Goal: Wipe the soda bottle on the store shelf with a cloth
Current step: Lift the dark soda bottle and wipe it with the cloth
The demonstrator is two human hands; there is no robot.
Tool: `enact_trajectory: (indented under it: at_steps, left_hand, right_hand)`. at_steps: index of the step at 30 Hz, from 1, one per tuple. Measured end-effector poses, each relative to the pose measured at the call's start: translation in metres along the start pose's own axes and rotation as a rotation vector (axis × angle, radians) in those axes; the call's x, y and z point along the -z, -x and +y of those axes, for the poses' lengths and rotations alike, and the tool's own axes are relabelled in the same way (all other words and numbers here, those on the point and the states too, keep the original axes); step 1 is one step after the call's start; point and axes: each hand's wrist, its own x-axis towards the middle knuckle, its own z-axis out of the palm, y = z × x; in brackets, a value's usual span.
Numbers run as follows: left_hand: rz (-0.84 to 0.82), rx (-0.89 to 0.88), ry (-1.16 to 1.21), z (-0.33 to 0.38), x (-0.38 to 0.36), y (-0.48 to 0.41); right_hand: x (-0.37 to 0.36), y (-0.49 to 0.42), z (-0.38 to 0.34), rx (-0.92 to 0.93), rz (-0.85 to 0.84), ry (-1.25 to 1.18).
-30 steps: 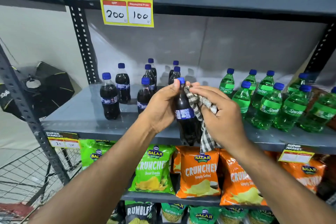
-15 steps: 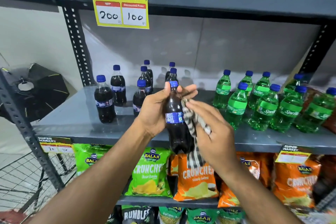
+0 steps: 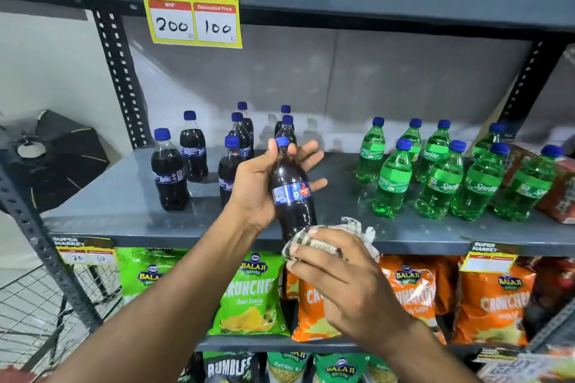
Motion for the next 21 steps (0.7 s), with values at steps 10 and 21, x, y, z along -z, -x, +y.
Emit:
enact_trajectory:
  at_steps: [10,21]
  left_hand:
    - [-0.04,0.104,-0.15,-0.019,-0.026,-0.007]
    - [0.161,-0.093,-0.373,-0.006,0.012,-0.029]
  right_hand:
    - [0.015,-0.068,0.017,-0.238,0.229,0.116]
    - [0.001,0.006,0.028,-0.28,0.065,-0.012]
